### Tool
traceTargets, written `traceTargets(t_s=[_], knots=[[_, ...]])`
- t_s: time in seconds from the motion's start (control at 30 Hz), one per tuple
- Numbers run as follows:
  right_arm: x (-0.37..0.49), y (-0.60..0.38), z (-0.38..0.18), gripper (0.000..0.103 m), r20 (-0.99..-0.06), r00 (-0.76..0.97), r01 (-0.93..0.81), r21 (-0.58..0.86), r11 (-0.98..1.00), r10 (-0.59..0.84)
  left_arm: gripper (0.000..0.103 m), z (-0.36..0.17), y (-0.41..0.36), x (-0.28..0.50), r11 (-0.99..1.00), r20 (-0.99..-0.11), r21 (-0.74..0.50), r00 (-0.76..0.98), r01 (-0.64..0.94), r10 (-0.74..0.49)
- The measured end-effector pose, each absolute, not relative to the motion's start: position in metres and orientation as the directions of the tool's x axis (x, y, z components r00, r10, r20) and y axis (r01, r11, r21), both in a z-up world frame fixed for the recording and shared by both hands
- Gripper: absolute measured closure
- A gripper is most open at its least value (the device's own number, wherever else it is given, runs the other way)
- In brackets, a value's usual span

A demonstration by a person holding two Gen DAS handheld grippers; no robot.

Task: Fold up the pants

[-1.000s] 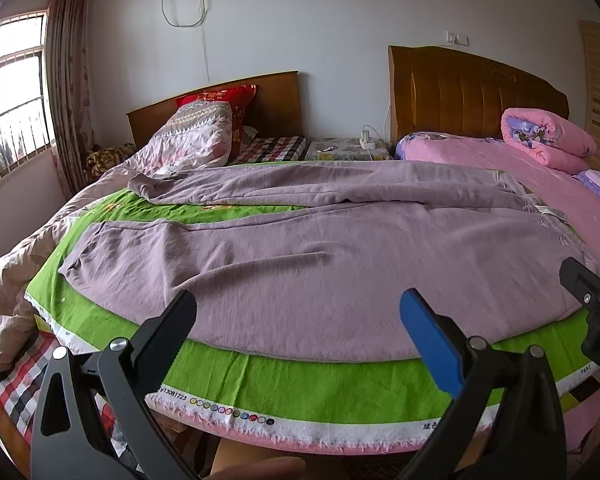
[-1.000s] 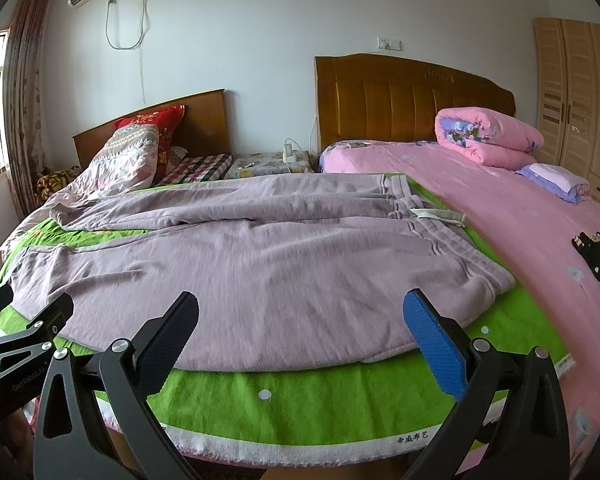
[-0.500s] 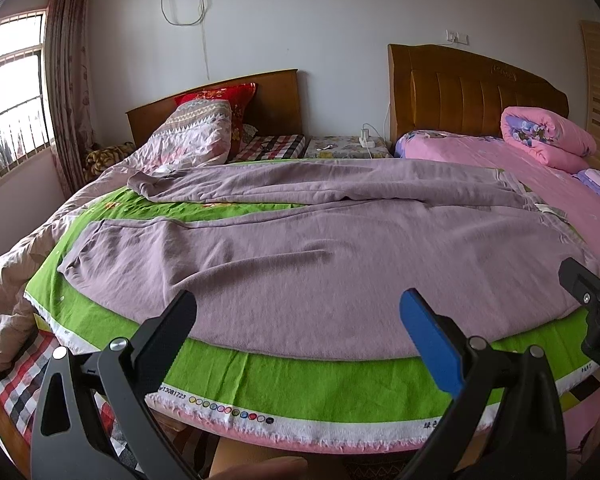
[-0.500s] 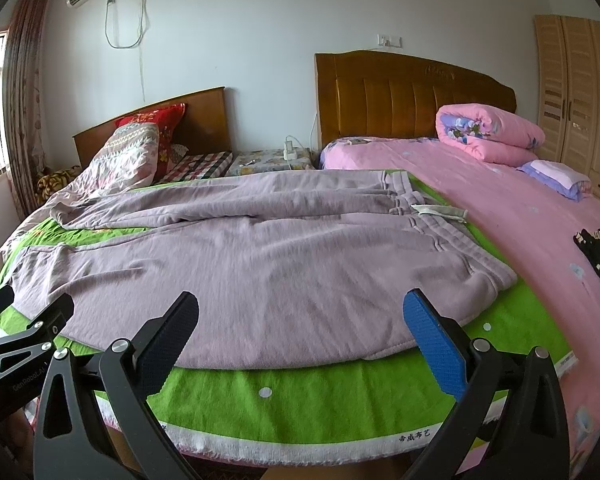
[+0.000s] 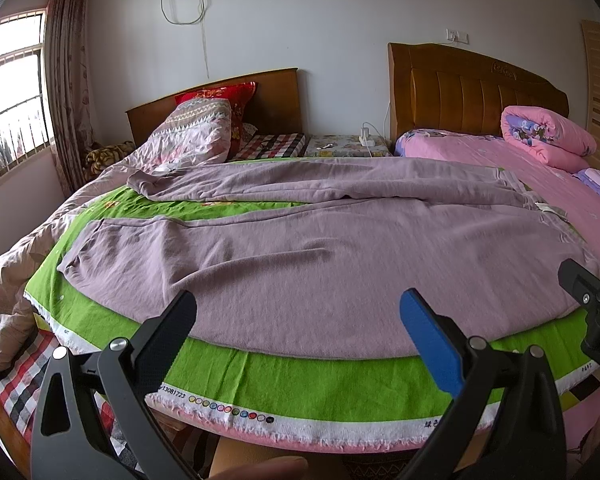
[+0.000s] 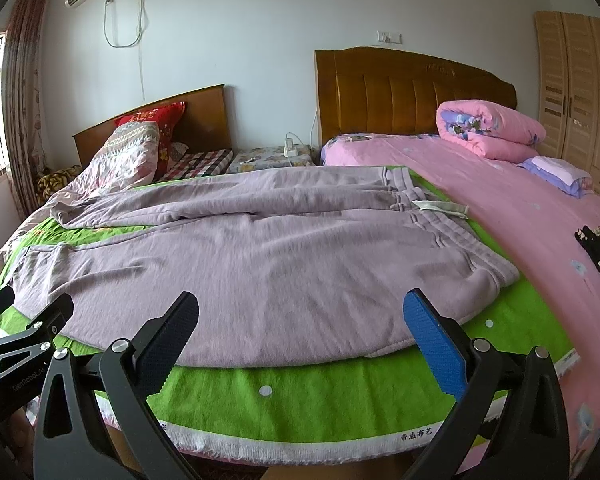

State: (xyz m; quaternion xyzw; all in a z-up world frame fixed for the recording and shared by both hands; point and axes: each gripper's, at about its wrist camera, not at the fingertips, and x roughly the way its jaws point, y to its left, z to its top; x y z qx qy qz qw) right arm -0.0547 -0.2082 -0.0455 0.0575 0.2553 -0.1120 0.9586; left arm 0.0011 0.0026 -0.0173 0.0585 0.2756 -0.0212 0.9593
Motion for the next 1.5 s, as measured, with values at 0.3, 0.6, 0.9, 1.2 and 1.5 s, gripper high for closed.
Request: traceTargets(t_s=[0.3, 0.6, 0.9, 1.2, 1.5], knots=[[-0.055, -0.208, -0.046, 0.004, -0.504, 0.844, 0.244, 0.054, 0.968, -0.184, 0.001, -0.016, 0.003, 0.003, 0.992, -0.531, 0.101, 0.847, 0.073, -0.008], [-0.054, -0.209, -0.046, 0.004, -0.505, 0.843, 0.244, 0.055, 0.968, -0.184, 0.001, -0.017, 0.003, 0.003, 0.992, -0.533, 0.1, 0.846, 0.074, -0.009], [-0.054, -0.209, -0.047, 0.004, -0.507, 0.842, 0.244, 0.057, 0.968, -0.183, 0.001, -0.024, 0.006, 0.004, 0.993, -0.539, 0.099, 0.843, 0.071, -0.007], [-0.054, -0.209, -0.048, 0.004, -0.509, 0.841, 0.244, 0.058, 0.968, -0.182, 0.001, -0.025, 0.008, 0.004, 0.993, -0.544, 0.098, 0.839, 0.071, -0.006], [-0.057, -0.204, -0.054, 0.004, -0.52, 0.835, 0.243, 0.058, 0.968, -0.178, 0.001, -0.027, 0.008, 0.006, 0.992, -0.557, 0.099, 0.83, 0.073, -0.005]])
